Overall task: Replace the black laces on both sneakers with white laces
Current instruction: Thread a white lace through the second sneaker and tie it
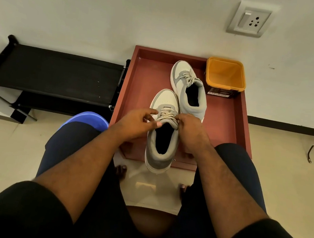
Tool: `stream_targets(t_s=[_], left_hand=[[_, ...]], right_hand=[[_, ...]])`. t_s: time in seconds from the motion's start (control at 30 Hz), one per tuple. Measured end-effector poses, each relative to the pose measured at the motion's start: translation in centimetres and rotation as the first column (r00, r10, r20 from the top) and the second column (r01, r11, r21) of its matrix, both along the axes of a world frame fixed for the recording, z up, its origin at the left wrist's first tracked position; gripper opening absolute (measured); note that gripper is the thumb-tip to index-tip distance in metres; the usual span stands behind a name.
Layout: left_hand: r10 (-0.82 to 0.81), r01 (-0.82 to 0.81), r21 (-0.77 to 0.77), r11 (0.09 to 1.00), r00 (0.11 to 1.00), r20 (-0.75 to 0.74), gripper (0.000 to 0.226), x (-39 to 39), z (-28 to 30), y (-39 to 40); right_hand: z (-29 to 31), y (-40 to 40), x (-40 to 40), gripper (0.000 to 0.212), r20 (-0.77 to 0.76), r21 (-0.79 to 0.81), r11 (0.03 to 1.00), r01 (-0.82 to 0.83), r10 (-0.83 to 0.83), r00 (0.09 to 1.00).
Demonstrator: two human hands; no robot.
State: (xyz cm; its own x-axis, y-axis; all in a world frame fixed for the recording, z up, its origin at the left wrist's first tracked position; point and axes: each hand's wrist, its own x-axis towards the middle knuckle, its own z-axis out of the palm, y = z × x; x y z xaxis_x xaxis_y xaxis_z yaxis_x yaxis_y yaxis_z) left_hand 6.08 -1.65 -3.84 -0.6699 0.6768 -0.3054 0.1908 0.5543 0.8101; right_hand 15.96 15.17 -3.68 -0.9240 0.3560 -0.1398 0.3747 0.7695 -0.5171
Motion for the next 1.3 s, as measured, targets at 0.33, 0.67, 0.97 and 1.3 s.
stream_targets(t_s=[0.33, 0.67, 0.97, 1.3], left_hand=[[-0.011, 0.007, 0.026, 1.0, 0.991, 0.132, 0.006, -1.5, 1.4, -1.0], [0.189, -0.512, 0.32, 0.797, 0.715, 0.674, 0.013, -0.6, 1.9, 2.1], [0.289, -0.572, 0.282, 0.77, 0.707, 0.646, 0.019, 0.4, 1.1, 3.7], [0.227, -0.412, 0.244, 0.878, 0.807, 0.545, 0.019, -0.5, 1.0, 3.2]], right_hand=[[-0.4, 0.2, 0.0, 0.028, 0.027, -0.431, 0.841, 0.326, -0.349, 0.937], [-0.3, -0.3, -1.1, 0.022, 0.065, -0.964, 0.18, 0.195, -0.552, 0.831], [-0.4, -0.7, -1.3, 0.007, -0.002, -0.972, 0.194, 0.133, -0.571, 0.821], [-0.6, -0.4, -1.5, 0.019, -0.112, -0.9, 0.415, 0.136, -0.52, 0.847]])
